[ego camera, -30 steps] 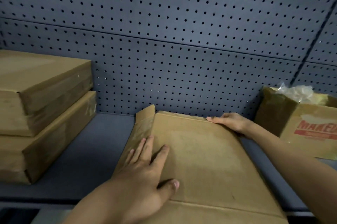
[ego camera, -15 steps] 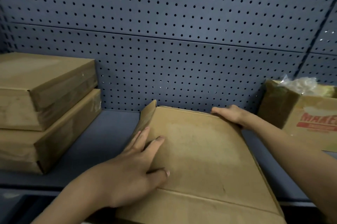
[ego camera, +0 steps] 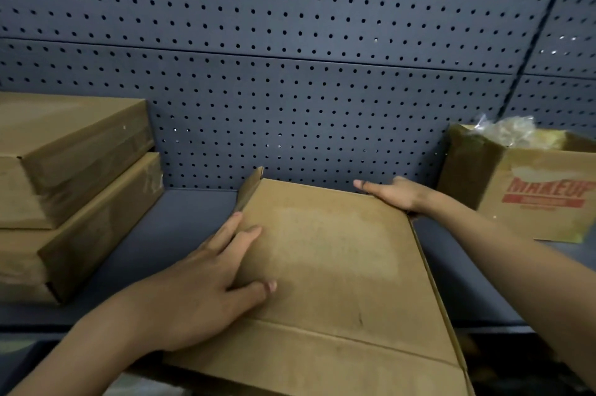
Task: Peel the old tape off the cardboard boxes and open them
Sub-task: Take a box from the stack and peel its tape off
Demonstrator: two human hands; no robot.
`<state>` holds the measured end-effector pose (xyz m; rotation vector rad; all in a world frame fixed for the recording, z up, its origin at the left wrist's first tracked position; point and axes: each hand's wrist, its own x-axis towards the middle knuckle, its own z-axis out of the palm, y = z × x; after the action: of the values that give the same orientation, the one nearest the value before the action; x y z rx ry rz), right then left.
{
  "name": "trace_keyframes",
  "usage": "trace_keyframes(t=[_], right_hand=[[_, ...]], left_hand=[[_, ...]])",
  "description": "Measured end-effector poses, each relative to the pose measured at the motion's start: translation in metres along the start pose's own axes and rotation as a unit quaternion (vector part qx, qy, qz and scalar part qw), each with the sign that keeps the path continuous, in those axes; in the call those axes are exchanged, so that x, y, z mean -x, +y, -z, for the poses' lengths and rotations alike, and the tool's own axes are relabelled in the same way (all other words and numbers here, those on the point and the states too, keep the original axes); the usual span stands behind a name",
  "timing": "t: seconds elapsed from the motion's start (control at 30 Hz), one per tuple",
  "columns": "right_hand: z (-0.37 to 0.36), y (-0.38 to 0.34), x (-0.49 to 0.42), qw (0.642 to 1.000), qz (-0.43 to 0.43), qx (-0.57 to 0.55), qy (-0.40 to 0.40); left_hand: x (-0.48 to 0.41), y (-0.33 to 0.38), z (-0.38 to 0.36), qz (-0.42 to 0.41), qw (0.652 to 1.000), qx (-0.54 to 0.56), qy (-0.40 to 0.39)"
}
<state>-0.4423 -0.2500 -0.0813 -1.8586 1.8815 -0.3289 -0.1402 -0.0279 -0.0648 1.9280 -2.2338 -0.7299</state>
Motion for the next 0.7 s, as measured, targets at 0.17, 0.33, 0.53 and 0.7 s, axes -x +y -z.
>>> trace_keyframes(t=[0.17, 0.33, 0.53, 0.7], right_hand=[[0.003, 0.017, 0.013, 0.986, 0.050, -0.154, -0.049], [0.021, 0.006, 0.012, 0.986, 0.151, -0.066, 0.025], [0.020, -0.047, 0.004, 0.980, 0.150, 0.112, -0.065], [0.013, -0.070, 0.004, 0.972, 0.105, 0.099, -0.185]], left_hand=[[0.001, 0.001, 0.001, 0.010, 1.000, -0.007, 0.009], [0.005, -0.009, 0.012, 0.010, 1.000, -0.002, 0.013], [0.010, -0.013, 0.020, 0.018, 1.000, 0.013, 0.012], [0.015, -0.017, 0.023, 0.025, 0.999, 0.020, 0.013]])
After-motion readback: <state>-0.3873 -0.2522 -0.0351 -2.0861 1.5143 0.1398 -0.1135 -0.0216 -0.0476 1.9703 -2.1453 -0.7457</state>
